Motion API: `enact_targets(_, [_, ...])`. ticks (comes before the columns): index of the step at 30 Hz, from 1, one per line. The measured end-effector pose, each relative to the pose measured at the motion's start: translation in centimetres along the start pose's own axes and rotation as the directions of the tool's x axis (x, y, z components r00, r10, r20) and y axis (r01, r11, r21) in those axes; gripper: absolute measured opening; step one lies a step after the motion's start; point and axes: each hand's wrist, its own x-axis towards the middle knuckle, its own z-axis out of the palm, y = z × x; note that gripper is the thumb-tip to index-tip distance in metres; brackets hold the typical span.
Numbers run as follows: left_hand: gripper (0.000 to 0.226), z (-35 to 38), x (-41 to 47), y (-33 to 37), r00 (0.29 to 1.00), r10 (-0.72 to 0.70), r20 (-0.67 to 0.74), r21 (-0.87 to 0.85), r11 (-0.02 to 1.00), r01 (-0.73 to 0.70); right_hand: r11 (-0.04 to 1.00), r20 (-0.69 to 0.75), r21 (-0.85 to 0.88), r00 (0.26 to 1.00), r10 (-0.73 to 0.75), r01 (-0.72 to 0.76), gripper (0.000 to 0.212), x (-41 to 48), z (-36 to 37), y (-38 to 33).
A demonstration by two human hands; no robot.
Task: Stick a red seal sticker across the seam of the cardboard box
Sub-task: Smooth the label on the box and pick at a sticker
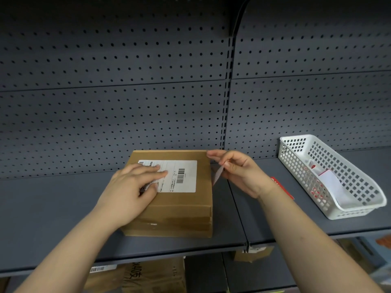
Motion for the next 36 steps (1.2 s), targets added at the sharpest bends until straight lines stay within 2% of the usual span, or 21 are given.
enact_targets(3, [0.046, 0.0, -0.1, 0.0, 1.0, -0.002, -0.007, -0.008, 1.0, 0.002, 0.994, -0.03, -0.106, 1.0, -0.005, 0.002, 0.005, -1.0, -1.1, -0.4])
enact_targets(5, [0.045, 0.0, -0.1, 0.0, 1.0, -0.003, -0.004, -0.008, 1.0, 0.003, 0.968, -0.061, -0.25, 0.998, -0.013, -0.003, 0.021, -1.7, -2.1, -0.8])
enact_targets(8, [0.045, 0.0, -0.1, 0.1, 1.0, 0.0, -0.004, -0.014, 1.0, 0.0, 0.923, -0.113, -0.385, 0.993, -0.037, -0.009, 0.024, -2.3, -2.4, -1.2])
enact_targets(14, [0.043, -0.1, -0.1, 0.2, 1.0, 0.011, -0.008, -0.018, 1.0, -0.011, 0.758, -0.224, -0.651, 0.941, -0.254, 0.05, 0.018, -3.6, -2.6, 0.4])
enact_targets(17, [0.044, -0.2, -0.1, 0.2, 1.0, 0.013, -0.004, -0.022, 1.0, -0.013, 0.693, -0.234, -0.718, 0.916, -0.326, 0.063, 0.026, -4.4, -2.9, 1.3])
enact_targets(21, [0.046, -0.3, -0.1, 0.4, 1.0, 0.007, 0.003, -0.022, 1.0, -0.007, 0.687, -0.254, -0.723, 0.898, -0.36, 0.071, 0.037, -5.6, -3.0, 2.1])
enact_targets(24, [0.045, -0.3, -0.1, 0.3, 1.0, 0.0, 0.014, -0.02, 1.0, 0.001, 0.698, -0.267, -0.715, 0.906, -0.327, 0.041, 0.033, -6.2, -3.1, 2.6])
enact_targets(29, [0.041, -0.5, -0.3, 0.4, 0.999, -0.036, 0.031, -0.077, 0.996, 0.038, 0.876, -0.446, -0.481, 0.87, -0.208, -0.037, 0.029, -7.3, -4.5, 1.5])
enact_targets(32, [0.032, -0.4, 0.0, -0.1, 0.999, -0.023, 0.035, -0.117, 0.993, 0.027, 0.894, -0.445, -0.448, 0.867, -0.223, 0.0, 0.04, -7.6, -4.4, 0.4])
enact_targets(34, [0.041, -0.9, 0.4, -0.2, 0.997, -0.073, 0.032, -0.343, 0.936, 0.08, 0.928, -0.456, -0.371, 0.862, -0.219, 0.04, 0.042, -7.3, -3.4, -0.4])
enact_targets(36, [0.046, -1.7, 0.6, -0.5, 0.973, -0.23, -0.004, -0.655, 0.736, 0.171, 0.95, -0.453, -0.3, 0.863, -0.225, 0.09, 0.045, -6.6, -2.1, -1.2])
